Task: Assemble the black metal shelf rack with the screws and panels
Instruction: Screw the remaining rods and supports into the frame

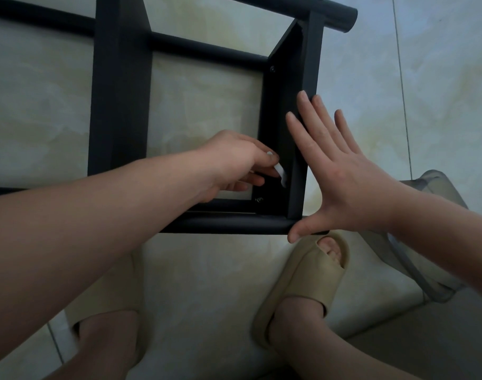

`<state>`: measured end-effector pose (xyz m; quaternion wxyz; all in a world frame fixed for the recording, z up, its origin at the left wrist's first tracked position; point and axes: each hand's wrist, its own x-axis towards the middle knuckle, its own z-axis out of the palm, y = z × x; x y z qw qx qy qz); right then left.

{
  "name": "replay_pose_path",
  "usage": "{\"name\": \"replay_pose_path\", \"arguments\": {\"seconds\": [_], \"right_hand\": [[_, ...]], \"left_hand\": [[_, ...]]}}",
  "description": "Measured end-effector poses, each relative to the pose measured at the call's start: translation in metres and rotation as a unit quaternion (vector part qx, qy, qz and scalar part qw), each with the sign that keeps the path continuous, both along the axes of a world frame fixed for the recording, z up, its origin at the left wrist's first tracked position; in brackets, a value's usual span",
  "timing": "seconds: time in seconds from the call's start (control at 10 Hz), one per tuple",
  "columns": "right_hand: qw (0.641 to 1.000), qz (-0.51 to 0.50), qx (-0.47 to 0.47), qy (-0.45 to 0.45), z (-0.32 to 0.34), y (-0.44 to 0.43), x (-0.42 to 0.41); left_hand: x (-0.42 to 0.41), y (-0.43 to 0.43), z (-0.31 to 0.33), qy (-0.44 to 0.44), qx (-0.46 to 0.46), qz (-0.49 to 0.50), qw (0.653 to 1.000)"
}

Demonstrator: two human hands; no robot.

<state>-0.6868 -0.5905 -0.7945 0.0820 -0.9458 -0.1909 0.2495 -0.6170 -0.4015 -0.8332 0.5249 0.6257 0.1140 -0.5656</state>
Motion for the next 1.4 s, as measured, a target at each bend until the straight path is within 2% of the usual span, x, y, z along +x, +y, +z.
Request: {"name": "replay_pose_path", "arguments": {"seconds": [0.3, 0.6, 1.0, 1.2, 1.4], "right_hand": [[1.0, 0.001, 0.001, 0.001, -0.0003, 0.0003, 0.0001], [1.0, -0.001, 0.005, 0.0, -0.0006, 0.0002, -0.0005], [1.0, -0.001, 0.004, 0.002, -0.0001, 0.0002, -0.0003], [1.0, -0.001, 0.004, 0.004, 0.0, 0.0008, -0.0006], [1.0, -0.002, 0.002, 0.005, 0.0001, 0.0, -0.0002]], "left_hand": [[-0.0003, -0.0015, 0.0007, 0.026, -0.017, 0.006, 0.999], [-0.0028, 0.0017, 0.0, 0.045, -0.001, -0.059, 0.997], [-0.0021, 0.0045, -0.0008, 0.056, -0.026, -0.047, 0.997], [-0.0037, 0.0033, 0.0007, 0.044, -0.016, -0.072, 0.996], [-0.0044, 0.0027, 0.0003, 0.04, -0.022, -0.048, 0.998]]}}
